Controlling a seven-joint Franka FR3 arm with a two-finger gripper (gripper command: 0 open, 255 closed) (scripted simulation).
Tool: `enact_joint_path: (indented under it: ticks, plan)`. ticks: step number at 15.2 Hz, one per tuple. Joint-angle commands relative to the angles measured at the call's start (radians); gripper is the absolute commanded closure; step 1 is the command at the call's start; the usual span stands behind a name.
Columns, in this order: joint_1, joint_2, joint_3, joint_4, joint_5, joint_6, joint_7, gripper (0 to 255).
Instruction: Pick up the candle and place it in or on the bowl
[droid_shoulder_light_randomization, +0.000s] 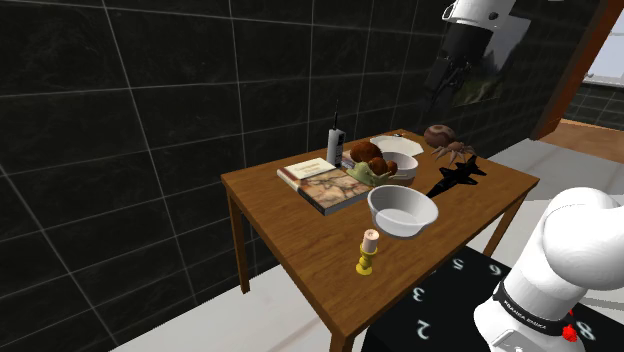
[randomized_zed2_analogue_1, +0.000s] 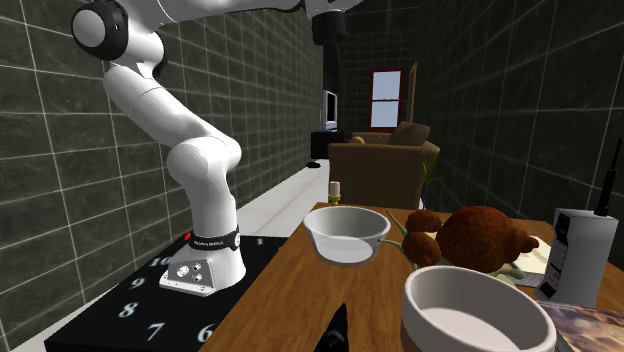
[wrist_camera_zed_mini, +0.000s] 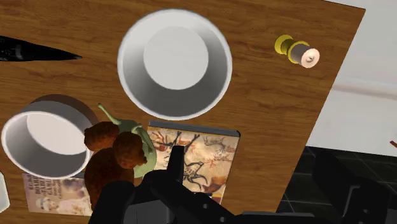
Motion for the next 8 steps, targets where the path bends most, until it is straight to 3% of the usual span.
enact_joint_path:
  ticks: [1,8]
  plan:
    - [0.0,0.0,0.0,0.0,0.0,0.0,0.0,0]
    - [0.02,-0.021,0.123,-0.19,0.056,0.134,0.126,0]
